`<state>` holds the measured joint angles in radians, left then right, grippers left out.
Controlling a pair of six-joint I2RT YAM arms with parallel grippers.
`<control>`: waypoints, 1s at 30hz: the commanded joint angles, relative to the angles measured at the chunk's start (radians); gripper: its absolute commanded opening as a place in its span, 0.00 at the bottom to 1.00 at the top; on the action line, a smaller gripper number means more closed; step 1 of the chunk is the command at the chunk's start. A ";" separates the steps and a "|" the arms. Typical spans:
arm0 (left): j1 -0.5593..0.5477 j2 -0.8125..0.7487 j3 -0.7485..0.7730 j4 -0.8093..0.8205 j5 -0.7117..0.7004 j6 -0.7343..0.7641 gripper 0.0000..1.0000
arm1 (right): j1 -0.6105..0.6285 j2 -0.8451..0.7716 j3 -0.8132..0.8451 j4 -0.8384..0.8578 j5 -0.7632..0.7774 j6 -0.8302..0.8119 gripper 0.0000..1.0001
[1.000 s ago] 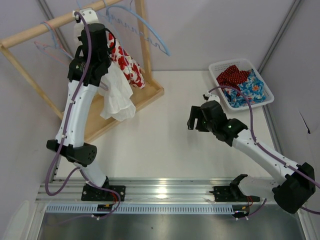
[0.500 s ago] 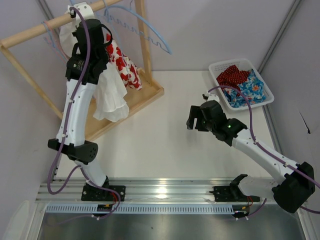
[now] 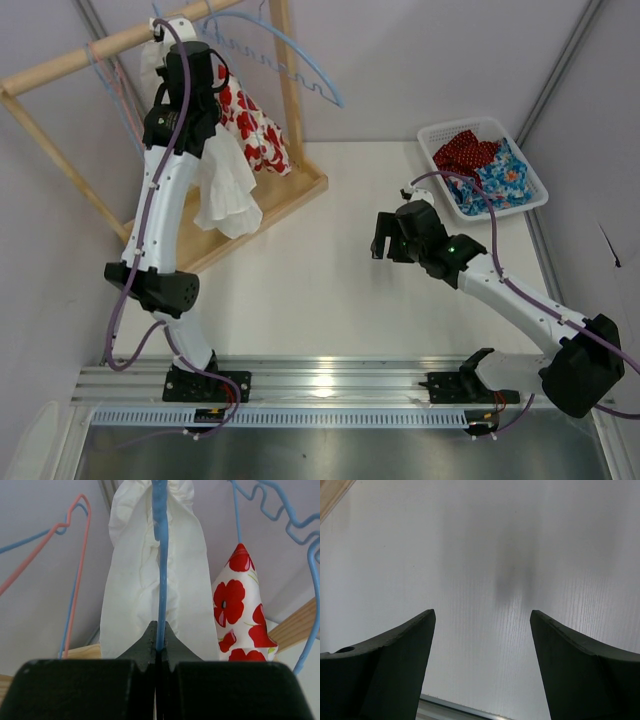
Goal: Place the skirt on the hanger
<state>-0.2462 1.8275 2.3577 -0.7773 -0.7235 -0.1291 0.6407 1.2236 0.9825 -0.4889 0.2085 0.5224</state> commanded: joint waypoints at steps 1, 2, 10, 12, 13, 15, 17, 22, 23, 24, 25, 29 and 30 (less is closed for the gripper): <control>0.012 -0.020 -0.021 0.036 0.038 -0.032 0.00 | 0.008 -0.001 0.042 0.026 -0.003 -0.016 0.83; 0.010 -0.031 -0.029 0.038 0.039 -0.032 0.00 | 0.007 -0.003 0.041 0.027 -0.003 -0.016 0.83; -0.022 -0.122 -0.061 0.044 0.059 0.017 0.65 | 0.007 -0.029 0.074 0.029 -0.012 -0.044 0.93; -0.047 -0.167 -0.055 0.062 0.067 0.057 0.76 | 0.007 -0.051 0.097 0.039 -0.011 -0.056 0.97; -0.054 -0.186 -0.049 0.061 0.073 0.068 0.80 | 0.007 -0.058 0.104 0.047 -0.017 -0.071 0.99; -0.074 -0.238 -0.032 0.043 0.093 0.094 0.82 | 0.005 -0.076 0.119 0.059 -0.027 -0.084 0.99; -0.091 -0.275 -0.022 0.023 0.110 0.109 0.84 | 0.005 -0.090 0.148 0.055 -0.041 -0.085 0.99; -0.120 -0.462 -0.137 -0.097 0.240 0.111 0.87 | 0.004 -0.163 0.208 0.038 -0.021 -0.096 0.99; -0.126 -0.503 -0.211 -0.108 0.290 0.117 0.87 | 0.004 -0.174 0.219 0.033 -0.017 -0.104 0.99; -0.130 -0.593 -0.251 -0.118 0.421 0.124 0.87 | 0.005 -0.202 0.232 0.024 -0.011 -0.125 0.99; -0.130 -0.641 -0.355 -0.119 0.499 0.126 0.87 | 0.004 -0.217 0.235 0.020 -0.001 -0.125 0.99; -0.131 -0.907 -0.713 -0.022 0.901 0.126 0.89 | 0.004 -0.304 0.190 0.027 0.067 -0.144 0.99; -0.131 -0.962 -0.841 0.018 0.955 0.108 0.89 | 0.004 -0.323 0.171 0.030 0.092 -0.134 0.99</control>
<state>-0.3691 0.9684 1.7332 -0.8085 -0.1387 -0.0277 0.6403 0.9607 1.1664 -0.4725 0.2256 0.4114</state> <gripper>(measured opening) 0.885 0.992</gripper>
